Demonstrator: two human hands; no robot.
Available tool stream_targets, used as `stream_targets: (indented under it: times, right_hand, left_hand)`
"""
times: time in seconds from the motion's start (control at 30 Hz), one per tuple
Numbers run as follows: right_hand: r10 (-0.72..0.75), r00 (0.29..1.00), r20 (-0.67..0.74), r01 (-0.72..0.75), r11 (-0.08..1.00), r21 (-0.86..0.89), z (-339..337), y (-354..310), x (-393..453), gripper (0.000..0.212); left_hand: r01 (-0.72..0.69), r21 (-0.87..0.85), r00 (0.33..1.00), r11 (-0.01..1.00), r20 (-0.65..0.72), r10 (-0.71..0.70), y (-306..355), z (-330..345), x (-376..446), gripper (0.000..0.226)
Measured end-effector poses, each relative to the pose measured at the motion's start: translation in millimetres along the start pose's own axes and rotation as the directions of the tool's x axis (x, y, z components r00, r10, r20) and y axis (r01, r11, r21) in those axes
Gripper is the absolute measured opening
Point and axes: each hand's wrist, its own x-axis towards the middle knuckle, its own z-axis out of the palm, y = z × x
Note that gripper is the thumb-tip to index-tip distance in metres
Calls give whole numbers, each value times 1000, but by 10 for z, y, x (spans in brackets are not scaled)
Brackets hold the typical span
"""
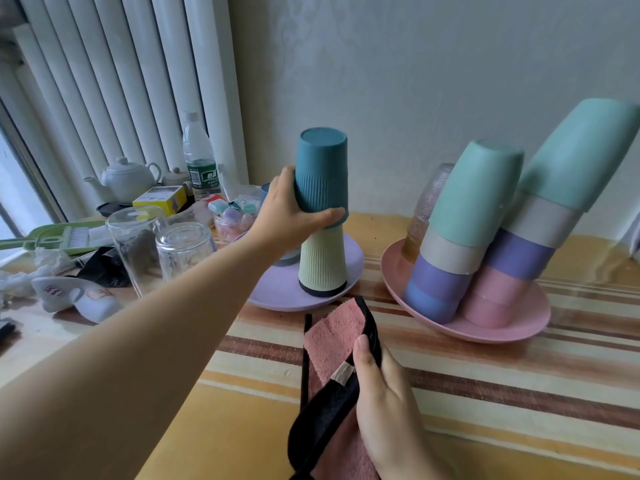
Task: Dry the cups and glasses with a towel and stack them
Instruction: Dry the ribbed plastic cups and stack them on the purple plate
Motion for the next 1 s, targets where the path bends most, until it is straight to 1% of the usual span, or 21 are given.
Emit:
stream_targets:
  times: [0.07,0.13,0.2,0.27,0.33,0.4,0.47,0.5,0.53,0.57,0.63,0.67,0.7,0.73,0.8,0.83,0.87,0.93,1.0]
  right_hand:
    - [-22,1000,-10,22,1000,-15,1,8,-3,23]
    - [-32,999,-11,32,999,-9,-5,11,0,27]
    - [-38,999,-3,38,999,11,-5,-17,-2,23]
    - [-45,999,-25,46,999,20,-6,-57,3,15]
    - [-51,993,-105,53,998,17,-38,-80,32,20]
    - [-97,971,-216,96,995,-17,-94,-152,29,19]
    - [-209,924,-319,197,978,-70,-137,-253,-18,17]
    - [-280,901,-332,266,960,-89,-133,-288,-46,18]
    - [-350,886,-304,335,937,-103,-115,-301,-72,16]
    - [-422,877,-228,402,906,-132,-82,-291,-91,19]
    - [-549,835,26,533,798,-282,12,-168,-95,51]
    - [-571,813,116,570,738,-362,43,-83,-79,57]
    - [-558,816,153,568,721,-398,69,-48,-57,56]
    - [-542,826,153,553,729,-404,83,-39,-30,54]
    - [-545,830,119,546,750,-375,71,-57,5,52]
    - [-547,831,99,546,769,-332,42,-70,19,52]
    - [-526,847,77,526,808,-266,3,-112,28,51]
    - [-427,904,33,428,897,-109,-89,-208,46,42]
    - [-346,938,11,346,938,-23,-168,-229,54,35]
  left_hand:
    - [-8,-3,1000,1000,-6,8,157,-98,-22,69]
    - [24,-54,999,998,32,-22,268,-195,-166,72]
    - [57,-174,994,983,97,-41,313,-273,-429,73]
    - [101,-263,988,960,136,-67,279,-303,-767,72]
    - [154,-295,983,943,144,-115,196,-276,-1101,73]
    - [199,-329,976,923,155,-155,120,-204,-1393,70]
    - [242,-375,968,895,161,-194,59,-116,-1582,68]
    - [256,-384,965,887,162,-208,36,-72,-1634,68]
    - [253,-388,965,886,166,-203,27,-38,-1670,69]
    - [239,-393,967,888,177,-182,28,-10,-1696,70]
    - [205,-406,970,890,207,-130,20,9,-1727,62]
    - [202,-416,967,887,229,-113,15,-2,-1733,53]
    - [210,-427,960,879,262,-102,8,-21,-1736,45]
    - [220,-437,950,872,301,-88,2,-45,-1739,39]
    - [229,-446,930,865,364,-58,-15,-72,-1745,35]
    - [237,-451,920,860,388,-50,-19,-69,-1751,36]
    - [248,-459,911,853,410,-45,-16,-60,-1758,39]
    - [274,-485,898,831,438,-40,-7,-30,-1787,44]
    - [286,-523,893,803,450,-25,4,-17,-1816,46]
